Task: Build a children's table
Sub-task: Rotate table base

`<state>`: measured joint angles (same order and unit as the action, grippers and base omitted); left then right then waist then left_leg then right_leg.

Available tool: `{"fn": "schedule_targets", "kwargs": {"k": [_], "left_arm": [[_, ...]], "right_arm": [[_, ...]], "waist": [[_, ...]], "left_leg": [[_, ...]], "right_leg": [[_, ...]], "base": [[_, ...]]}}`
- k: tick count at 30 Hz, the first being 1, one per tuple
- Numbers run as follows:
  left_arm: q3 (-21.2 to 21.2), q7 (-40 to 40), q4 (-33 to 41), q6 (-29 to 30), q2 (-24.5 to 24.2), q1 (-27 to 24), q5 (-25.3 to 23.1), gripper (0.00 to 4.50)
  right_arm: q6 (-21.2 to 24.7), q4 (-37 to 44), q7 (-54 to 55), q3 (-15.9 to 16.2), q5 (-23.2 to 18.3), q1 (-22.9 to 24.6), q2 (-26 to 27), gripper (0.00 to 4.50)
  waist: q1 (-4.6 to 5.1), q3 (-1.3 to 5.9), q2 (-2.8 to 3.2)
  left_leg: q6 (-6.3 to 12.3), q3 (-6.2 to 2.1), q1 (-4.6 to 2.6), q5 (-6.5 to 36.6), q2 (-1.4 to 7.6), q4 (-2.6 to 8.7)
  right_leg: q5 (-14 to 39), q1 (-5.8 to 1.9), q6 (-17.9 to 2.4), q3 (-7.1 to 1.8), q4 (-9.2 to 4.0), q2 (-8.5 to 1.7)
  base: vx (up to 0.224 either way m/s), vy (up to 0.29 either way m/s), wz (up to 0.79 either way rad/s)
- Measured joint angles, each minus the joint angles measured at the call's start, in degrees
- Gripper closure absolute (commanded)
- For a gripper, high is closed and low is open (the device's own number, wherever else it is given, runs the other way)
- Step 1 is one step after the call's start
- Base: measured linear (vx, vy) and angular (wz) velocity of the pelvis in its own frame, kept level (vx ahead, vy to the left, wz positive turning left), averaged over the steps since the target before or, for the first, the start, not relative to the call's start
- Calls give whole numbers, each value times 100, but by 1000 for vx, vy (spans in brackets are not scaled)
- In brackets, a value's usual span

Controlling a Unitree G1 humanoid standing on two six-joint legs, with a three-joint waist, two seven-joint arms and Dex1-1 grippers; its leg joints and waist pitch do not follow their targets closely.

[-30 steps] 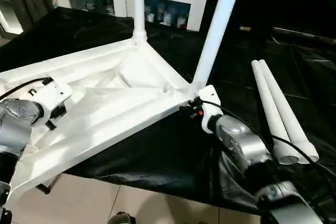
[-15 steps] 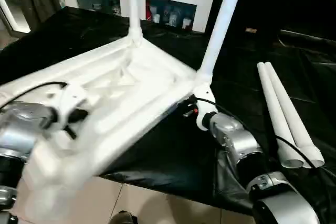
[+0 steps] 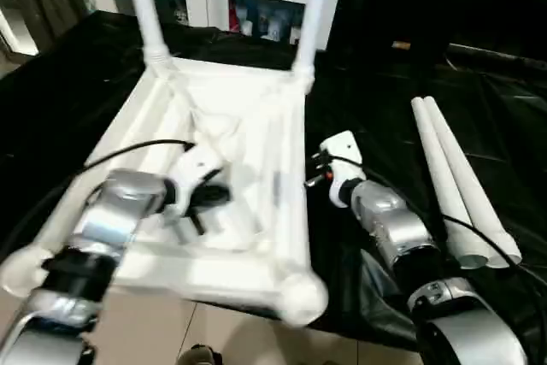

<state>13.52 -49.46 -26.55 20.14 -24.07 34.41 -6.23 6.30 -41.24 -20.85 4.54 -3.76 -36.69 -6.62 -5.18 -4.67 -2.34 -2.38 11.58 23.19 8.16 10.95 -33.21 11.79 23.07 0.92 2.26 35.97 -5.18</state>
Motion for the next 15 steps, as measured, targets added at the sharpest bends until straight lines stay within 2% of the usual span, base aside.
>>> {"fn": "schedule_targets", "kwargs": {"k": [5,8,11,13,15], "left_arm": [[74,1049,-913,-1060,95,601,-408,450],[-46,1756,-1195,-1549,183,713,-522,450],[-216,1691,-1063,-1744,424,698,-372,450],[-302,1464,-720,-1809,581,502,-118,450],[-324,1256,-384,-1869,730,245,132,450]], "right_arm": [[318,945,203,-171,-7,46,-162,447],[527,1247,333,-260,5,131,-290,447],[1017,1626,640,-261,264,287,-447,447],[1535,1948,790,-233,445,355,-581,447],[1938,2281,793,-267,458,416,-759,447]], "waist": [[4,2,4],[-1,3,4],[-25,5,9],[-43,7,15],[-65,7,15]], "left_leg": [[-9,-11,-7,-5,4,-4],[-9,-11,-6,-5,3,-9],[-8,-10,-3,-4,2,-9],[-7,-9,-3,-4,2,-10],[-7,-9,-4,-4,4,-12]], "right_leg": [[-5,-3,-1,0,6,9],[-5,-4,-1,0,6,9],[-5,-4,-1,1,4,7],[-5,-4,-1,0,4,7],[-5,-4,-2,1,7,7]], "base": [[0,0,0],[0,0,0],[0,0,0],[0,0,0],[0,0,0]]}}
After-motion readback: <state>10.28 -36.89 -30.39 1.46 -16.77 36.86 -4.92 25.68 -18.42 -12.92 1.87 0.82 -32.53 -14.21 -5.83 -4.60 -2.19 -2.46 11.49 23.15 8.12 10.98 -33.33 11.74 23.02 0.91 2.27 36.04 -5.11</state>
